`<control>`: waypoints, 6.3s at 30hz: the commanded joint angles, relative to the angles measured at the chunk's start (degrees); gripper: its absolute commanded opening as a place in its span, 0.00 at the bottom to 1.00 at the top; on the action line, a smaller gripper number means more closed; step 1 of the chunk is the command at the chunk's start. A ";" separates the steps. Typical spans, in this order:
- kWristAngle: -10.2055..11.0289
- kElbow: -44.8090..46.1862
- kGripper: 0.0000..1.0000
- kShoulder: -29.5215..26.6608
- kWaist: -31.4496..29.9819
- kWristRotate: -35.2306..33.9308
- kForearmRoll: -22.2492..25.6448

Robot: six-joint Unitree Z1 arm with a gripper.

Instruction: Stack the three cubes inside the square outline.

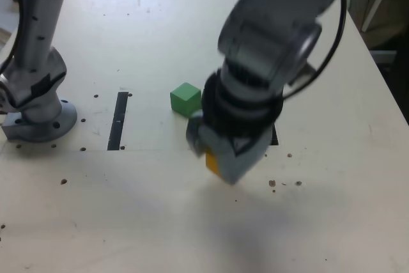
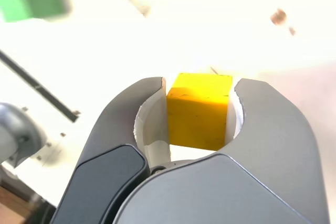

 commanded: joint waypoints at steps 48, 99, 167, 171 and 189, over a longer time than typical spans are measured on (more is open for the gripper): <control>-5.84 -2.04 0.28 -1.33 24.95 -7.48 0.15; 4.54 17.35 1.00 -19.69 25.04 -4.52 -1.70; 7.93 37.81 0.51 -12.18 25.05 13.16 -24.51; 8.06 37.86 0.34 -12.06 25.06 13.08 -25.01; 8.39 36.89 0.24 -12.84 25.04 13.08 -23.22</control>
